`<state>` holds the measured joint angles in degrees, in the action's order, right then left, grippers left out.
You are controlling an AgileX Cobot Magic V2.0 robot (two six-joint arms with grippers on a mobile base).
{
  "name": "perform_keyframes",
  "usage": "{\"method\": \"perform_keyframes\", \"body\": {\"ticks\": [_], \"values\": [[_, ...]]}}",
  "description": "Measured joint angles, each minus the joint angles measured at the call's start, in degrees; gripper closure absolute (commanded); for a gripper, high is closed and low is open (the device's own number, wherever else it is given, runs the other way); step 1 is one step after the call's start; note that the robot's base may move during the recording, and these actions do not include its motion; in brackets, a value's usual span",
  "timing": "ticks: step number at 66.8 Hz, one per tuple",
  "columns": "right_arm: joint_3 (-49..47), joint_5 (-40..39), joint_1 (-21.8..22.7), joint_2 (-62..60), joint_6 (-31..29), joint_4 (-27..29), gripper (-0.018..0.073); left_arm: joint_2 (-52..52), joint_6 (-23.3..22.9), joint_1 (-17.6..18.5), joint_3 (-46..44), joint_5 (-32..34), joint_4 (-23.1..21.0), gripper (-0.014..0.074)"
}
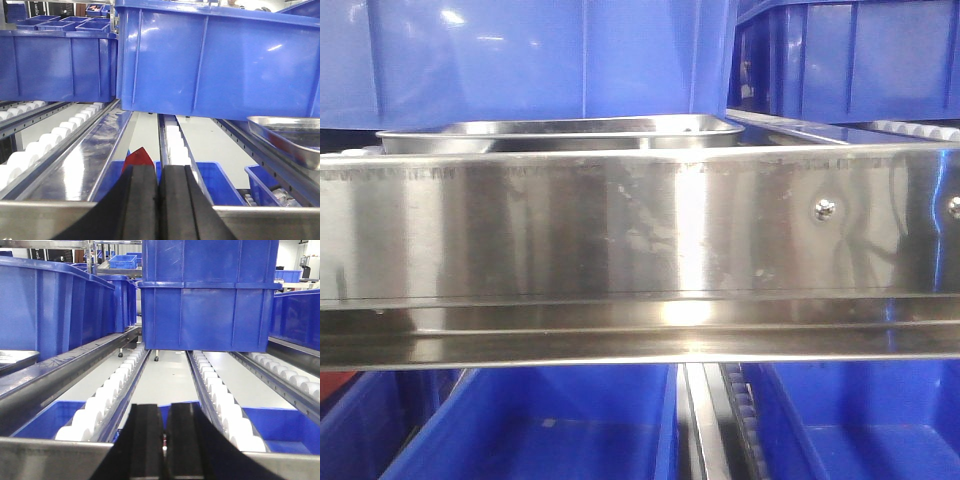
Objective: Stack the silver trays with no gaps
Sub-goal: 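Reach both grippers toward the silver tray on the upper shelf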
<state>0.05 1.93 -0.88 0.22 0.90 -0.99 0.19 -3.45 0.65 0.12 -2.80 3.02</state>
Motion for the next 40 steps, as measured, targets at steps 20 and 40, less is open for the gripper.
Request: {"method": "perform_keyframes", "body": {"ticks": [20,40], "values": [[0.0,0.0,0.0,0.0,0.0,0.0,0.0575,0.0,0.0,0.0,0.0,0.0,0.0,0.0612],[0.0,0.0,0.0,0.0,0.0,0.0,0.0575,0.0,0.0,0.0,0.0,0.0,0.0,0.0612]]}}
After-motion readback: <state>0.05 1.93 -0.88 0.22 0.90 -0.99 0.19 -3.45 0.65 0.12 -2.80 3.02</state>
